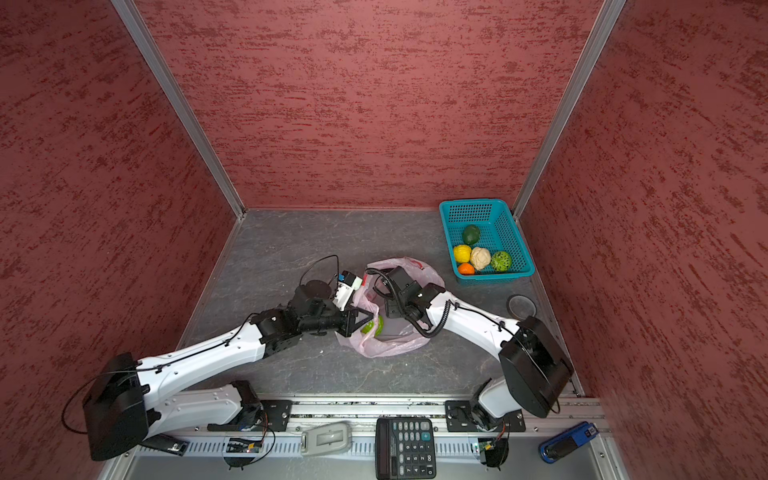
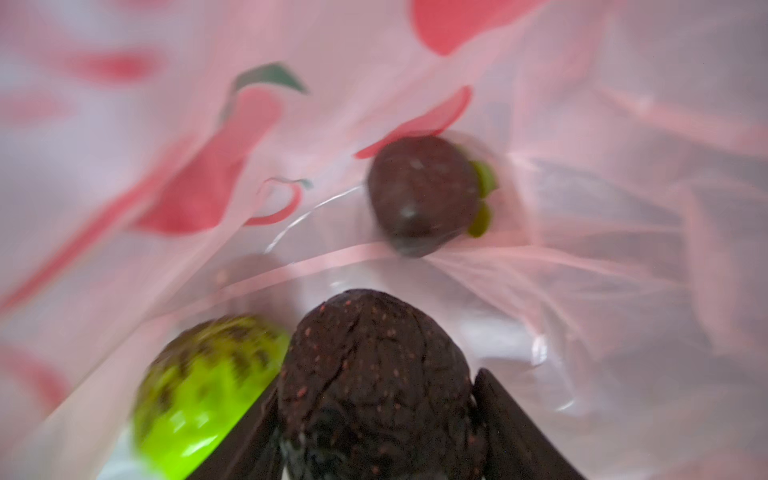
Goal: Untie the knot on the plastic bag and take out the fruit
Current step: 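Grasp the dark avocado with the right gripper and lift it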
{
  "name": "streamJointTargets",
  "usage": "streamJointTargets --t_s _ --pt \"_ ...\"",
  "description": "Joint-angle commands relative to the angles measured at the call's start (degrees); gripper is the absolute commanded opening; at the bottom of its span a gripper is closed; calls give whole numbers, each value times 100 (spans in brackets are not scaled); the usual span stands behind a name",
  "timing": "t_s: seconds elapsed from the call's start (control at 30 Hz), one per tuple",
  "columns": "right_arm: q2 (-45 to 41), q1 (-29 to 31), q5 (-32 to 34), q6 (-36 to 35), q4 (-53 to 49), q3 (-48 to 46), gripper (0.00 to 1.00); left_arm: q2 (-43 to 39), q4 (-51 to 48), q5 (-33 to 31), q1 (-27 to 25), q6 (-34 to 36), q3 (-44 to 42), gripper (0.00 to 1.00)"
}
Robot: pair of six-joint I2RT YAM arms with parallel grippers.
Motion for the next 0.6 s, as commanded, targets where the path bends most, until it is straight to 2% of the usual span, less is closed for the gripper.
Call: streamJointTargets --t_s 0.0,0.33,0.57 --pt "-335 164 -275 37 -231 40 42 -64 139 -113 116 -89 -36 0" --pt "-675 490 -665 138 -497 327 42 -148 155 -57 341 -32 -65 0" --pt "-503 490 -877 175 -142 552 42 -174 255 45 345 -57 -153 0"
